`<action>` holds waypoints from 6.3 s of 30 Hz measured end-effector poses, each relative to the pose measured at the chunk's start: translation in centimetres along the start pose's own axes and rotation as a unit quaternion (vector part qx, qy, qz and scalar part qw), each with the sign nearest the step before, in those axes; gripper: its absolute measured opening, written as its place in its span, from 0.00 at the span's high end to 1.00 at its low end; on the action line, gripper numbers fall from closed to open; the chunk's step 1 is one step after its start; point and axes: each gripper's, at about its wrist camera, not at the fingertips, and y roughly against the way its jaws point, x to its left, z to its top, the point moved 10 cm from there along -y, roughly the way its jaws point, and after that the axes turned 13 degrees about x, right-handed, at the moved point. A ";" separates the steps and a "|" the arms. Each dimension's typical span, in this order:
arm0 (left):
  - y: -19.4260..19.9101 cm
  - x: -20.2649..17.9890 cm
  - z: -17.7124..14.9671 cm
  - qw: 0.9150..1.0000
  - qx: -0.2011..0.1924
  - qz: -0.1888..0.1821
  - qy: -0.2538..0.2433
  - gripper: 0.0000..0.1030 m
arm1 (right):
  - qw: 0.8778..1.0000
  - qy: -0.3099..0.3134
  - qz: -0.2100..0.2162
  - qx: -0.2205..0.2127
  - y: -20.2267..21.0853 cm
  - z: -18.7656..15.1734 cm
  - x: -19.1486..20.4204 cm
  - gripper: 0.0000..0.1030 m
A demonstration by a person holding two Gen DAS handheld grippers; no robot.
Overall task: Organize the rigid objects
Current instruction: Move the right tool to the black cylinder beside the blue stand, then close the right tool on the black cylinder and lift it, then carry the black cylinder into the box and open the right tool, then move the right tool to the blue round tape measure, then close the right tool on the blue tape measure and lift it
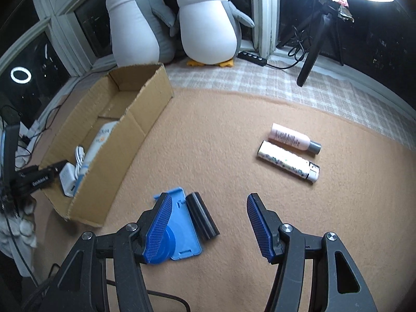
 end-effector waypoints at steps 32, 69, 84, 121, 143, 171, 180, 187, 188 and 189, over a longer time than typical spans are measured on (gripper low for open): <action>0.0 -0.1 0.1 1.000 0.001 0.002 0.000 0.82 | 0.999 0.026 -0.013 0.032 -3.1 -0.4 0.6 0.75; -0.1 -0.3 0.1 1.000 0.000 -0.004 0.003 0.82 | 0.998 0.048 -0.033 -0.032 2.1 3.2 5.0 0.86; -0.2 -0.3 0.1 1.000 -0.001 -0.008 0.006 0.82 | 0.993 0.103 0.053 -0.030 1.6 5.5 15.1 0.86; -0.1 -0.1 0.1 1.000 -0.001 -0.011 0.007 0.82 | 0.992 0.102 0.072 -0.019 0.1 6.3 17.6 0.51; -0.1 0.0 0.0 1.000 -0.001 -0.008 0.004 0.82 | 0.999 0.029 0.031 -0.009 2.5 -1.1 5.0 0.51; -0.1 0.2 0.1 1.000 -0.001 -0.008 0.006 0.82 | 0.993 0.094 -0.022 0.061 -3.7 -4.5 7.1 0.50; -0.1 0.2 0.0 1.000 -0.001 -0.008 0.006 0.82 | 0.986 0.135 -0.073 0.059 -4.1 -4.8 7.8 0.52; -0.1 0.2 0.0 1.000 -0.001 -0.008 0.006 0.82 | 0.988 0.129 -0.066 0.056 -3.8 -4.7 7.7 0.55; -0.1 0.2 0.0 1.000 -0.001 -0.008 0.006 0.82 | 0.988 0.127 -0.062 0.057 -3.8 -4.7 7.7 0.55; -0.1 0.2 0.0 1.000 -0.001 -0.008 0.006 0.82 | 0.989 0.123 -0.057 0.056 -3.7 -4.7 7.7 0.55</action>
